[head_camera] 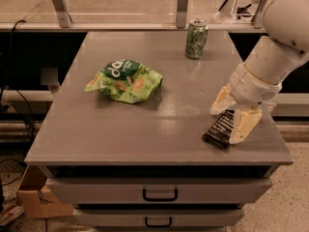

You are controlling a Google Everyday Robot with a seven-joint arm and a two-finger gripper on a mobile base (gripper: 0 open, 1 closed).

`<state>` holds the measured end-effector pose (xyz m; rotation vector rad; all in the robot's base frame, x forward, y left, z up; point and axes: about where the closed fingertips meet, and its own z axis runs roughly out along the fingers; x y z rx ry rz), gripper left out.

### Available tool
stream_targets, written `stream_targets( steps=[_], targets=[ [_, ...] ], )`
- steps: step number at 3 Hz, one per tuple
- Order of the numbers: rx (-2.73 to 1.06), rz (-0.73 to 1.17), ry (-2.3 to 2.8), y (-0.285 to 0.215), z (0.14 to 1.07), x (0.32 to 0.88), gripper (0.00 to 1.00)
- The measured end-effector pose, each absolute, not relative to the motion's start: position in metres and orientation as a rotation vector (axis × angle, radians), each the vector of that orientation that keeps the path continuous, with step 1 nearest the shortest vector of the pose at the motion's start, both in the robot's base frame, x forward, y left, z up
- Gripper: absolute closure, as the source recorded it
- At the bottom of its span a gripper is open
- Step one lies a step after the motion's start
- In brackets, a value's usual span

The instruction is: Move rxbar chocolate near green rice chip bag

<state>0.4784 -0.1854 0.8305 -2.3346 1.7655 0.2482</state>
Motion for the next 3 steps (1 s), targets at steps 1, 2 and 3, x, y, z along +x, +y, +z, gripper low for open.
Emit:
stream_targets(
  steps=[1, 2, 3],
  targets=[
    [-2.324, 0.241, 1.777, -0.188, 0.832, 0.478, 0.62],
    [-2.315, 0.234, 1.783, -0.188, 0.835, 0.478, 0.86],
    [-2.27, 0.184, 1.806, -0.189, 0.853, 0.487, 1.0]
  ],
)
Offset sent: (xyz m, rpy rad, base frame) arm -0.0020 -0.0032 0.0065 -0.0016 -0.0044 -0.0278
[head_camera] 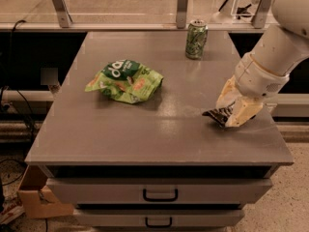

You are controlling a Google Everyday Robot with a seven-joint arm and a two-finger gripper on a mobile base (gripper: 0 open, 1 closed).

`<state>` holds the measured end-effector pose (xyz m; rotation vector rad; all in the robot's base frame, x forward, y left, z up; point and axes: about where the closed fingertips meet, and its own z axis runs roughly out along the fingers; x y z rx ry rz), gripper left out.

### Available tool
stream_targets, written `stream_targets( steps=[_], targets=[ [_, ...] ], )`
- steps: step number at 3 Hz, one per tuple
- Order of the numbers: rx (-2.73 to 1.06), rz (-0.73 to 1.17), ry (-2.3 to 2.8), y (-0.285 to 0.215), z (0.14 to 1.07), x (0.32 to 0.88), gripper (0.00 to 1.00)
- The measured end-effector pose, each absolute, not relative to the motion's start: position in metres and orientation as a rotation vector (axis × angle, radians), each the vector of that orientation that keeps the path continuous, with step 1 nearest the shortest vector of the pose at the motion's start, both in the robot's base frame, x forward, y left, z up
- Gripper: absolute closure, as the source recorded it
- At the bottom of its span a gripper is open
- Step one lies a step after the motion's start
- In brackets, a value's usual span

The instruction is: Move rxbar chocolate near green rice chip bag

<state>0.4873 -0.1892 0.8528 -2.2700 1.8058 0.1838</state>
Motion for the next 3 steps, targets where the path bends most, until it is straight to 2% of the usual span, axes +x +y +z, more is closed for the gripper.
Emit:
stream_targets(
  steps=[1, 2, 3],
  targets=[
    [-2.179, 0.099, 1.864, -0.186, 0.892, 0.509, 1.0],
    [-2.179, 0.099, 1.864, -0.186, 0.892, 0.509, 1.0],
    [-2.19, 0.06, 1.748, -0.16, 0.921, 0.506, 1.0]
  ],
)
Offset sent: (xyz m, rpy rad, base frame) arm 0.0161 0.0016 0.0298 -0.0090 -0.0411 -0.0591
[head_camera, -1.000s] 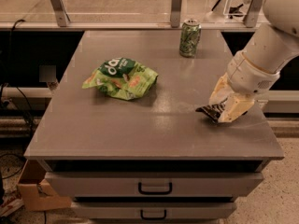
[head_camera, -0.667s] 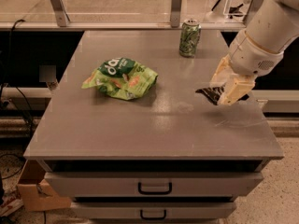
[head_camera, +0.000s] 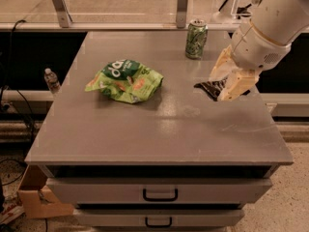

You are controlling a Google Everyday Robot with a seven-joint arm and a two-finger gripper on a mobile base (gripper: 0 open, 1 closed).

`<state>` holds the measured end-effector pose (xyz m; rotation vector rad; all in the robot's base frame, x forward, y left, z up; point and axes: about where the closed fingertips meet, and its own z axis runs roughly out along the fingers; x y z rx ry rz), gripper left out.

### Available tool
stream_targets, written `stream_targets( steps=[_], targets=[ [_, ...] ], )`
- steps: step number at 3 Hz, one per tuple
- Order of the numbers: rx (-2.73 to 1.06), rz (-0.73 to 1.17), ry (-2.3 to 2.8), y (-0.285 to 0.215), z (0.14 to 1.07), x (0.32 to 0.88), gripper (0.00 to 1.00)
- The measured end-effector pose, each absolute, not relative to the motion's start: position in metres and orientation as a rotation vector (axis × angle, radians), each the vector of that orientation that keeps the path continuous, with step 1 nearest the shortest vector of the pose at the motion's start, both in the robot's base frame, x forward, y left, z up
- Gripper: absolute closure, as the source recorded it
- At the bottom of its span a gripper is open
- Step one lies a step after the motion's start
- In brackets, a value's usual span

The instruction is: Move rxbar chocolate near green rice chip bag

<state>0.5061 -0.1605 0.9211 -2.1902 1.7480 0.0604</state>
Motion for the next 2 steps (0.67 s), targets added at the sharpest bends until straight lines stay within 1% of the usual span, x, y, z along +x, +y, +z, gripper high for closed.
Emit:
stream_targets(
  steps=[1, 2],
  targets=[
    [-2.248, 0.062, 1.575, -0.12, 0.951, 0.502, 1.0],
    [-2.339, 0.123, 1.421, -0.073, 0.953, 0.506, 1.0]
  ],
)
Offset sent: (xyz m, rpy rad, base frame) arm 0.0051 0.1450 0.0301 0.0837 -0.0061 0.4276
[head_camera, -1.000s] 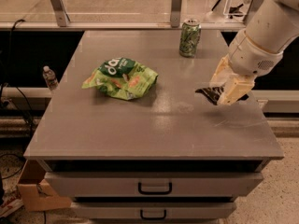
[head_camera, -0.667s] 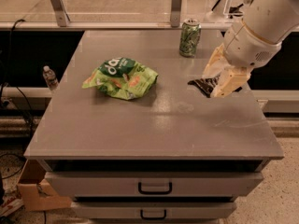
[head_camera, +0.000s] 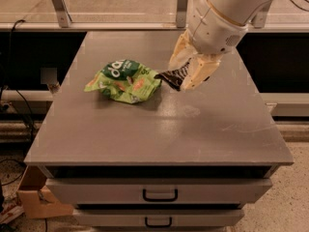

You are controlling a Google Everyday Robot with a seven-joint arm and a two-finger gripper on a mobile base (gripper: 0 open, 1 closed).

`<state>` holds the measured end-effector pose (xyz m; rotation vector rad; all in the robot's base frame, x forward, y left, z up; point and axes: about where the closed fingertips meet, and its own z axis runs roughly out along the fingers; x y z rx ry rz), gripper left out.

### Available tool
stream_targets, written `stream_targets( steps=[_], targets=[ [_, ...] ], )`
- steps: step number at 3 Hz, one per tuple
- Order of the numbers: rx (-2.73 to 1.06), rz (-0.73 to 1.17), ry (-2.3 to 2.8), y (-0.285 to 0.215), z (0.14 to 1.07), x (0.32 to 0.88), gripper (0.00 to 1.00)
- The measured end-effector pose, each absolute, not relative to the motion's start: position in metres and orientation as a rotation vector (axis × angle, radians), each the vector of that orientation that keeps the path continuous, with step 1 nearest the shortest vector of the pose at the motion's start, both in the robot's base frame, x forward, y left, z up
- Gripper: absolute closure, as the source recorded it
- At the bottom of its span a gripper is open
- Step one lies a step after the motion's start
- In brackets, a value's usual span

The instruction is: Move rxbar chocolate near green rice chip bag

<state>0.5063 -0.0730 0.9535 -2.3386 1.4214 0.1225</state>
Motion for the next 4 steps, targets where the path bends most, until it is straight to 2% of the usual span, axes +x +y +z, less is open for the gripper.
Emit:
stream_targets(
  steps=[1, 3, 4],
  targets=[
    [-2.437, 0.201, 1.313, -0.031, 0.934, 0.518, 1.0],
    [-2.569, 0.245, 1.255, 0.011, 0.901, 0.53, 1.0],
    [-2.56, 0.232, 1.248, 0.016, 0.901, 0.533, 0.75]
  ],
)
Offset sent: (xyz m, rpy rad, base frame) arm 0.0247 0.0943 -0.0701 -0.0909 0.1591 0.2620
